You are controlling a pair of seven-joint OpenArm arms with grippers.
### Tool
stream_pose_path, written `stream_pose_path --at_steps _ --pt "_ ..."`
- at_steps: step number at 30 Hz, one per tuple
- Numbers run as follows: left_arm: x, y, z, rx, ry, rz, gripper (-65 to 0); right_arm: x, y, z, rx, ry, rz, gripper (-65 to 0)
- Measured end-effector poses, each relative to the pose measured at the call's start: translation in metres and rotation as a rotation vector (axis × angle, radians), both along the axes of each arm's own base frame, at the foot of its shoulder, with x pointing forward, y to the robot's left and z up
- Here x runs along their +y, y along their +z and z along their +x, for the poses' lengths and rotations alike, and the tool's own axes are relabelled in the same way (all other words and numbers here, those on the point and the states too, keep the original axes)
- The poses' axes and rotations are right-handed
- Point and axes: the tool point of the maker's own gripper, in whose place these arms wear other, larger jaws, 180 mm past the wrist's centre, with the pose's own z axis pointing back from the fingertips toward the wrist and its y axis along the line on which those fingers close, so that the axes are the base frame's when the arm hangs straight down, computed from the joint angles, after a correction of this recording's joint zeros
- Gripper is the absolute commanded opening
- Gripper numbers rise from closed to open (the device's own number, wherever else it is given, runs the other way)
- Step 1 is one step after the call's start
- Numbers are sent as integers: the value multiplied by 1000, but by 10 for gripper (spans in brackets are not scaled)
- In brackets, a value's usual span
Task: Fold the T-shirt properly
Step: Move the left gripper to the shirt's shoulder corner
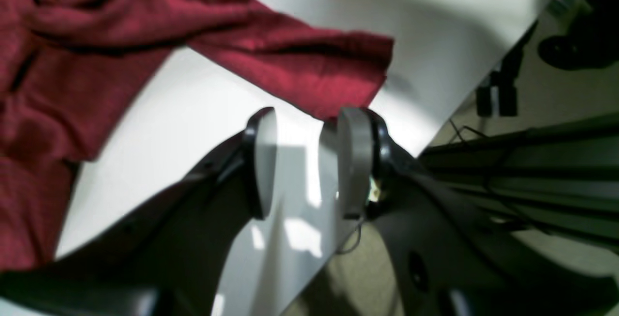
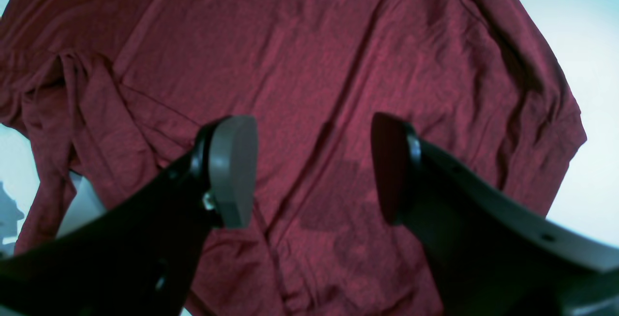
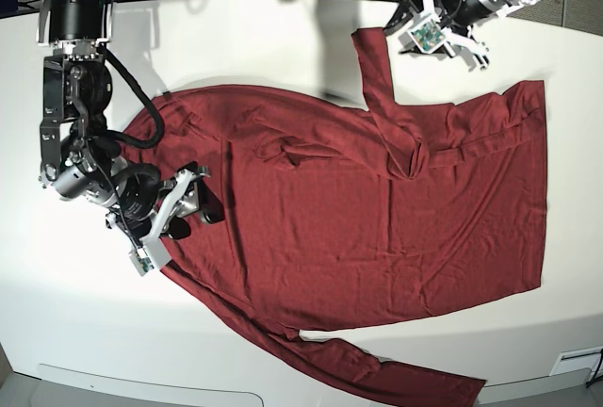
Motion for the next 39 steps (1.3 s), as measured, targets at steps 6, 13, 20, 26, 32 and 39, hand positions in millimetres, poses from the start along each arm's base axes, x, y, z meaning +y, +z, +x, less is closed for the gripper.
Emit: stream_pose_path --at_steps 6,13,20,26,32,39 --pt "-28 1 -15 20 -72 -44 -444 0 0 0 0 0 0 -284" --pt "-47 -3 -15 -128 -122 82 -443 0 0 0 0 0 1 -284" --pt "-34 -4 0 -177 -40 137 -443 0 -1 -1 4 1 -2 -284" --pt "-33 -30 -15 -125 -51 103 -443 0 -1 -1 6 1 -3 -284" --pt "-30 -40 -12 -125 2 78 -499 0 -1 -1 5 2 -2 -284" --pt "-26 -41 -8 -126 43 80 -650 12 1 -22 65 111 3 -284"
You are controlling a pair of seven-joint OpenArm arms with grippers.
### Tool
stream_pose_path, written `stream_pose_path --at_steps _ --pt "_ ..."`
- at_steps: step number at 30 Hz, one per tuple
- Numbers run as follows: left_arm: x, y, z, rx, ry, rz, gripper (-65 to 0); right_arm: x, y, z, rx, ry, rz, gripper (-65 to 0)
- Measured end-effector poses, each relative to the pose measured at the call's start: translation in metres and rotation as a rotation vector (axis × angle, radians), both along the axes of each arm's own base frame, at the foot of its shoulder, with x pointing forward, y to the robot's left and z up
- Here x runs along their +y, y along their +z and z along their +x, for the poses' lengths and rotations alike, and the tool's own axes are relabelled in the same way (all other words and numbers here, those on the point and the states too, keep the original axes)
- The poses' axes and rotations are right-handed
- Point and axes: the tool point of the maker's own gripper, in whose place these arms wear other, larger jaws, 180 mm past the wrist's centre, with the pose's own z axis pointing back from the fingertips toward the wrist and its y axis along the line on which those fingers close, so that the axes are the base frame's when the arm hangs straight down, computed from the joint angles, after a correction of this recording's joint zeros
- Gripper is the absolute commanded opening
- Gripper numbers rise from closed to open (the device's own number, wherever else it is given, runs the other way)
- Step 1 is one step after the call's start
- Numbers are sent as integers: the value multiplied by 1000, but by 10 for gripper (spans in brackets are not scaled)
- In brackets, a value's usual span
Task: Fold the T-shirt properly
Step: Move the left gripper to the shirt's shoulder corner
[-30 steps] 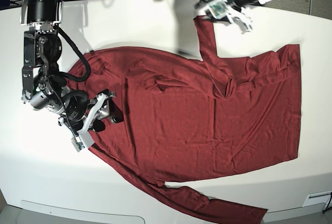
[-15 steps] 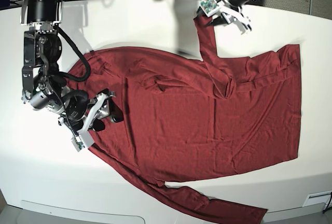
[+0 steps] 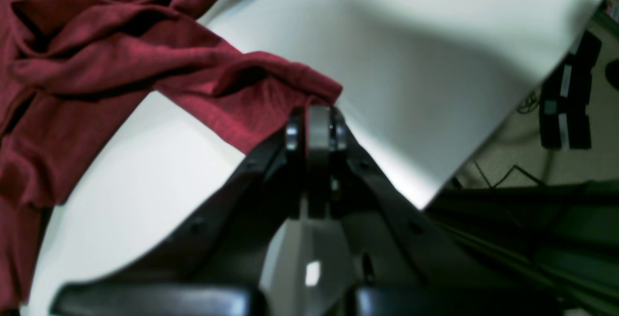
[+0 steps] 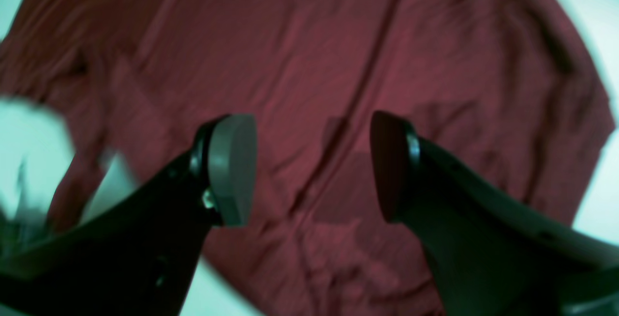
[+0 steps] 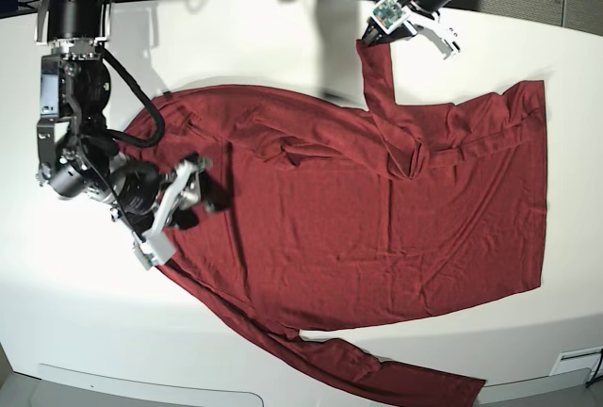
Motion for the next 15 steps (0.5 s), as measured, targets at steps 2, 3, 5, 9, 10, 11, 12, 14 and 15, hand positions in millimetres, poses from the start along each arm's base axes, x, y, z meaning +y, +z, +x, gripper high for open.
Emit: stream_pose_path --at_steps 2,3,5,9,10,11,12,14,15 --pt "10 2 9 -26 90 3 -650 -2 9 -7 -30 28 -31 -284" --pt "17 4 14 -45 125 18 -650 -6 13 -10 -45 33 -54 -284" --pt "27 10 25 -83 180 43 -650 -14 14 -19 -51 47 -94 -284" --pt "35 20 46 -132 230 68 -650 -26 -7 -43 20 55 -136 -284" --pt "36 24 53 -152 237 67 -650 -27 -12 -49 37 56 -139 -284" --pt "37 28 61 -172 242 66 -650 -27 -16 -53 51 57 -137 -284" --pt "37 31 68 -189 246 66 -650 -26 -19 -57 62 58 -133 -284" --pt "43 35 81 -207 269 87 -650 -25 -24 -63 79 60 -128 -284" --pt "49 35 87 -210 291 106 -650 -25 -25 -65 84 60 -127 -284"
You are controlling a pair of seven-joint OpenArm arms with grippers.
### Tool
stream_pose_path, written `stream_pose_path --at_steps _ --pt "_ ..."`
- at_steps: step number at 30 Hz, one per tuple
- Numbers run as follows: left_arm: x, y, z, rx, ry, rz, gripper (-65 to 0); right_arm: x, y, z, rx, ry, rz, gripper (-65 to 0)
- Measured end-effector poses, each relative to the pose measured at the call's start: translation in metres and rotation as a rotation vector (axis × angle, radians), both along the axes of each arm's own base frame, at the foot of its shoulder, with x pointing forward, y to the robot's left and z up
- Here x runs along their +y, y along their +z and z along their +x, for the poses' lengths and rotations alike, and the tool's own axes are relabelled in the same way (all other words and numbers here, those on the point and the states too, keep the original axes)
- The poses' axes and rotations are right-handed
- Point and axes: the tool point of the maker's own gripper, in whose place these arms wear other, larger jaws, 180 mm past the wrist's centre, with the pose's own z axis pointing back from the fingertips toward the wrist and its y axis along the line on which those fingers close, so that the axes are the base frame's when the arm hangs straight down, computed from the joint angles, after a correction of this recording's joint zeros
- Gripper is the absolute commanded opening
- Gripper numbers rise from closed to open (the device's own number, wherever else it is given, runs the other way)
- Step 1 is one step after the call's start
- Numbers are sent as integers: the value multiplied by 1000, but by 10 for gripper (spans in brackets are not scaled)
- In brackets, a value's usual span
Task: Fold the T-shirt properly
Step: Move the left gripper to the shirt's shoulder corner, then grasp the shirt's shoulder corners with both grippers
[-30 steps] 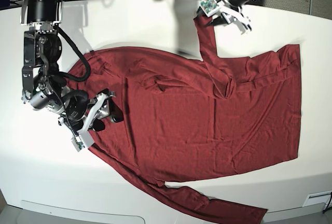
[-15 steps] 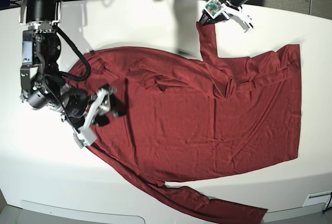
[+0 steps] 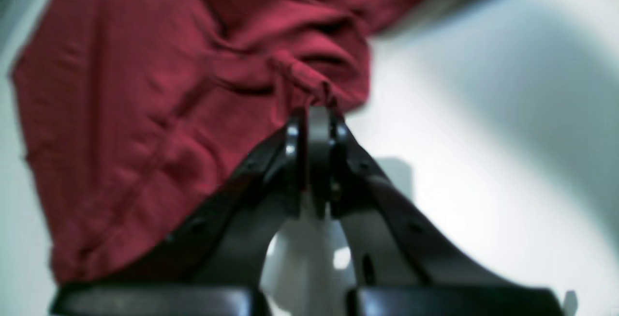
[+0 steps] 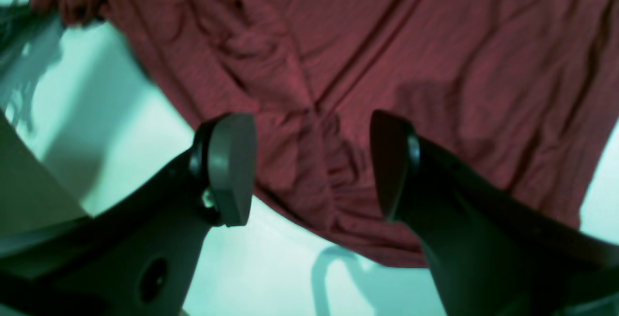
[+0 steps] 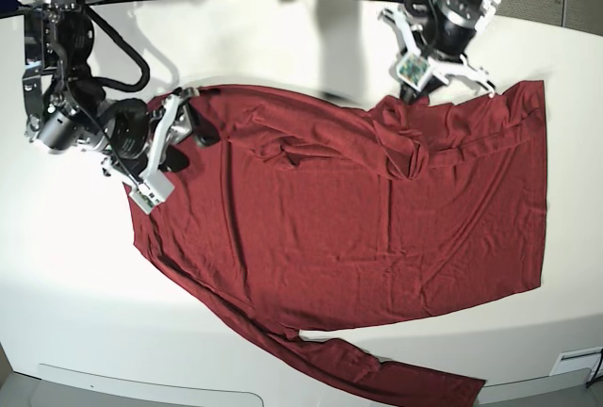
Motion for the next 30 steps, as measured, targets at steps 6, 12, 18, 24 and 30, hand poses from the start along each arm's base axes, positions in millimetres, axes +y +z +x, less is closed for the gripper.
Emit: stream_pose_path --at_steps 6,12,18,24,30 --pt "34 27 31 -128 191 41 -650 -7 -10 -12 56 9 -43 -284" --pt "66 64 46 -206 332 44 -650 -42 -14 -22 91 20 -156 -284" --pt "113 92 56 -262 467 81 -650 -72 -20 -41 144 37 -253 -284" --pt "140 87 46 -225 519 127 -650 -77 -21 -43 152 38 -276 -284" --pt "158 80 29 -190 556 163 -650 -76 -21 -45 163 41 -268 -284"
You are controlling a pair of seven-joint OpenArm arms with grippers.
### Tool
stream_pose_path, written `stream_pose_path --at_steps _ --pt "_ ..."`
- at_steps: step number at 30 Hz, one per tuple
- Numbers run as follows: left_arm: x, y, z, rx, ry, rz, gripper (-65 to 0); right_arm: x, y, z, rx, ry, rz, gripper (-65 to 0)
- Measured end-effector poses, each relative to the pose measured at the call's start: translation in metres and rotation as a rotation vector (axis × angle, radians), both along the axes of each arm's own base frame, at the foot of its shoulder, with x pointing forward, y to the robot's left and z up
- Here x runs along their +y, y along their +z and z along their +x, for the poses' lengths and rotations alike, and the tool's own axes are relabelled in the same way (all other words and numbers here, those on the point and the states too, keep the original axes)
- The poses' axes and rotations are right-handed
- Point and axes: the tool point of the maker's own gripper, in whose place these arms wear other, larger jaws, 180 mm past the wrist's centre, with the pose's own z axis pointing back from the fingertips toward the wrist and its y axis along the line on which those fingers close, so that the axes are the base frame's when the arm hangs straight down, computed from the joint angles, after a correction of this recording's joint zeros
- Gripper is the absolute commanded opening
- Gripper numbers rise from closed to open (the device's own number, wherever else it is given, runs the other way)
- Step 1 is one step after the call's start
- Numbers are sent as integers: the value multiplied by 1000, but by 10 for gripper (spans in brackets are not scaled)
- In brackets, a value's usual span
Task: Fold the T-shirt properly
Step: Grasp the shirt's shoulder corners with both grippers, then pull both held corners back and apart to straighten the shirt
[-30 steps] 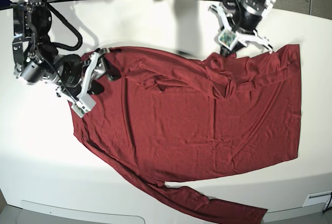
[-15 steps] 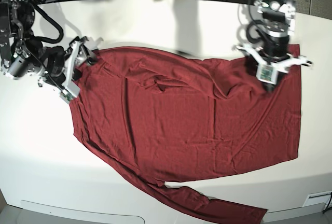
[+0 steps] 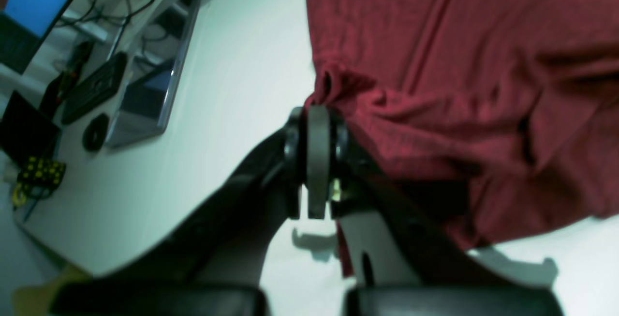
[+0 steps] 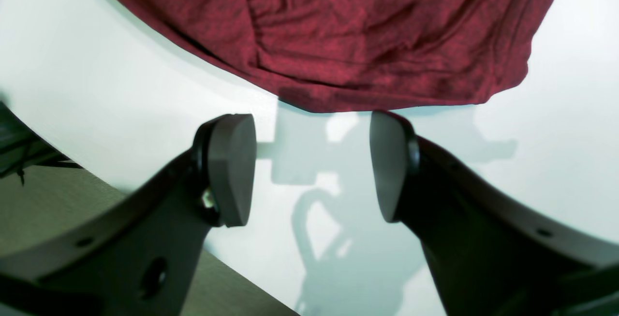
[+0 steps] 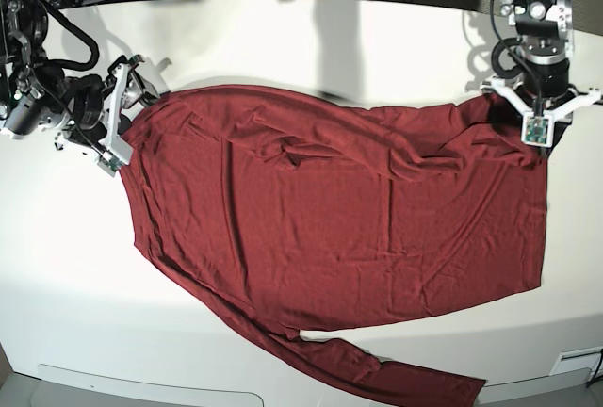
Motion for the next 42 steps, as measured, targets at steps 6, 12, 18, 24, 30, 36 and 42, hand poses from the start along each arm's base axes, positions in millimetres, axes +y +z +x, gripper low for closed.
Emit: stream_pose_path --at_steps 6,12,18,24,30,36,42 --pt "5 -11 -3 -5 -20 20 -650 9 2 -4 24 3 54 -284" --pt "13 -38 -13 50 -19 34 -650 9 2 -4 23 3 58 -284" --pt "13 -38 -12 48 -19 34 -525 9 2 -4 24 3 57 -284" --pt "29 -31 -10 33 24 50 -433 9 2 -4 23 3 57 -284" --pt "51 -35 -14 20 161 -138 -543 23 15 13 -84 -7 152 -333" --pt "22 -52 -13 68 99 -353 -650 34 23 22 -143 -16 216 -650" --pt "-5 -51 -7 60 -30 -450 -650 69 12 20 -118 -78 377 -650"
